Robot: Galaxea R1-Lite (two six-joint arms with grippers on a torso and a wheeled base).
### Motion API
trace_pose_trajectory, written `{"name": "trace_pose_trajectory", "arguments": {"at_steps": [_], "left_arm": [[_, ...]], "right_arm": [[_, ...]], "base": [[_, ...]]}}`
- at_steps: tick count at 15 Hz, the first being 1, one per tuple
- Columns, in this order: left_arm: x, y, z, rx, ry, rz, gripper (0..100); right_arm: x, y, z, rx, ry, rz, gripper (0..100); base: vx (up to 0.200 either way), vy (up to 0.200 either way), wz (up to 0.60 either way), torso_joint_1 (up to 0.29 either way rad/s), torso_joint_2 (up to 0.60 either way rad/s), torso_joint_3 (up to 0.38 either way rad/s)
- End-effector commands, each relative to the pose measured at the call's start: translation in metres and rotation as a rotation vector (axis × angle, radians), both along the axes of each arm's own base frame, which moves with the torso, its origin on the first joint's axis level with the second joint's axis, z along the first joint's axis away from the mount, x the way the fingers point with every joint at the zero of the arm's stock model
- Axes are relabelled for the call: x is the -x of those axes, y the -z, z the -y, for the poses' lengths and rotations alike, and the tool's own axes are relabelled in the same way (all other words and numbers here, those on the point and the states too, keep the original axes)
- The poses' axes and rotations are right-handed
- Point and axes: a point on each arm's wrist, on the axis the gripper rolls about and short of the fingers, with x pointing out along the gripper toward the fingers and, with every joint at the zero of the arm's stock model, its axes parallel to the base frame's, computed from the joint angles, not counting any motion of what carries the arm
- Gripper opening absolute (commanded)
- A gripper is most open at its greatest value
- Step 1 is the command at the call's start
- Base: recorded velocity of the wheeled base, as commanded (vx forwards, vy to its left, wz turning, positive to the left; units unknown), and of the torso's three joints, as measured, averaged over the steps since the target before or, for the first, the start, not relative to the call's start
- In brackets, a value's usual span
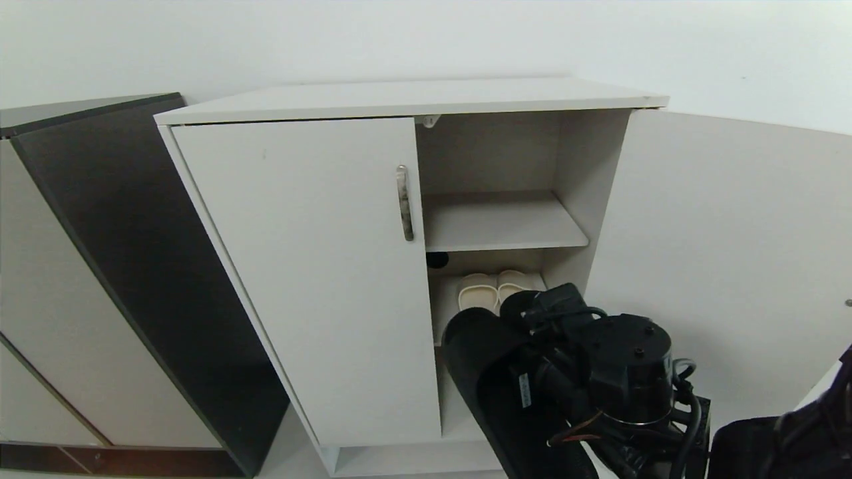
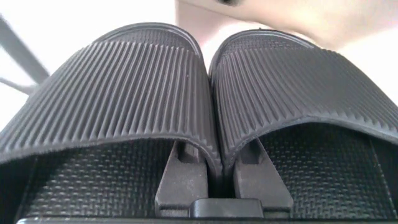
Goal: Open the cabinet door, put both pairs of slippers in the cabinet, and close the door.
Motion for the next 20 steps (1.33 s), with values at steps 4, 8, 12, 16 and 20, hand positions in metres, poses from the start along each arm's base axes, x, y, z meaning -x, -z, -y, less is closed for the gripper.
{"name": "trace_pose_trajectory", "arguments": {"at_steps": [4,8,12,16,20], "left_arm": [[0.000,0.000,0.000,0.001,0.002,-0.001,0],[0.000,0.000,0.000,-0.002,0.006,-0.001,0],[0.000,0.000,0.000,-0.004,0.007,-0.001,0],[0.000,0.000,0.000,-0.004,0.007,-0.001,0],[0.000,0.000,0.000,-0.004,0.007,-0.001,0]], "right_arm": [[-0.002,-0.017,-0.011,0.000,0.051,0.006,0],[-0.008,-0.045,-0.020,-0.024,0.236,-0.027,0],[-0.022,-0.065,-0.035,-0.067,0.301,0.019,0],[-0.045,-0.071,-0.039,-0.085,0.358,0.036,0],[-0.053,-0.079,-0.034,-0.052,0.384,0.017,0]], "base": [[0.000,0.000,0.00,0.000,0.00,0.000],[0.000,0.000,0.00,0.000,0.00,0.000],[0.000,0.000,0.00,0.000,0.00,0.000],[0.000,0.000,0.00,0.000,0.00,0.000],[0.000,0.000,0.00,0.000,0.00,0.000]]}}
